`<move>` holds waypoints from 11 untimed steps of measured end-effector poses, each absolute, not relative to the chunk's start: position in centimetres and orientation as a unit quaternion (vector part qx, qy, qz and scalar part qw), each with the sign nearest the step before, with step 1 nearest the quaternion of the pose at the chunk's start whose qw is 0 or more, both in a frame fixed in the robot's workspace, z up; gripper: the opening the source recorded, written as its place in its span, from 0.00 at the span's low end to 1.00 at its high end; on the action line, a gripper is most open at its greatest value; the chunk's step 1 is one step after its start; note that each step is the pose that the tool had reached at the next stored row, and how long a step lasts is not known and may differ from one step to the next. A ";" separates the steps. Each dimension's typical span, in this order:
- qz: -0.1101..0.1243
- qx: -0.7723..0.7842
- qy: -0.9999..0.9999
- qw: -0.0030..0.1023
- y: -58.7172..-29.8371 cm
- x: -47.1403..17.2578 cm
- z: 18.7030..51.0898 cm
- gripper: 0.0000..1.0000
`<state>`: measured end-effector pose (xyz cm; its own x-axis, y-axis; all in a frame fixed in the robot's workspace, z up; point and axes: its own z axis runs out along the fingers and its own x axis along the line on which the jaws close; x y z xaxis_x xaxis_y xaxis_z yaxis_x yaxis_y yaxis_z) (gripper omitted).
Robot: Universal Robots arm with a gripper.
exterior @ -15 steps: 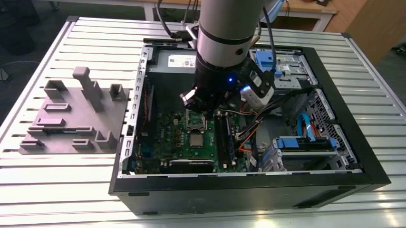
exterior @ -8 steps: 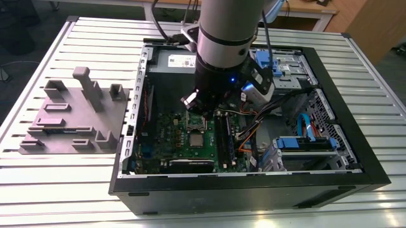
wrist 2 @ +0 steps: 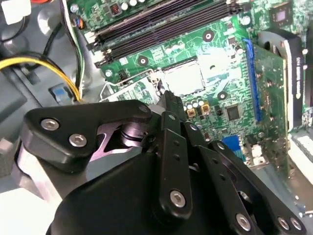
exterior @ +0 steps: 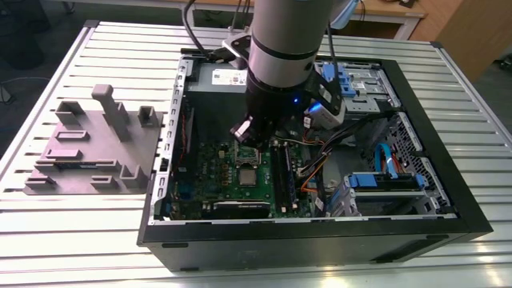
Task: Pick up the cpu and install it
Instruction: 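Close the cpu cover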
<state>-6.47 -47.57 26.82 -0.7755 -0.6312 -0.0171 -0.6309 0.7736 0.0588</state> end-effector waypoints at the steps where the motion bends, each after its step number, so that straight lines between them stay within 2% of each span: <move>1: -0.040 0.337 -0.941 -0.001 -47.6 -6.5 26.8 0.10; 5: -0.072 0.338 -0.938 -0.013 -47.6 -6.4 26.8 0.10; 11: -0.073 0.355 -0.932 -0.012 -47.6 -6.0 26.1 0.10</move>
<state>-6.03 -47.61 26.13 -0.7471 -0.6606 -0.0737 -0.6640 0.7368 0.1272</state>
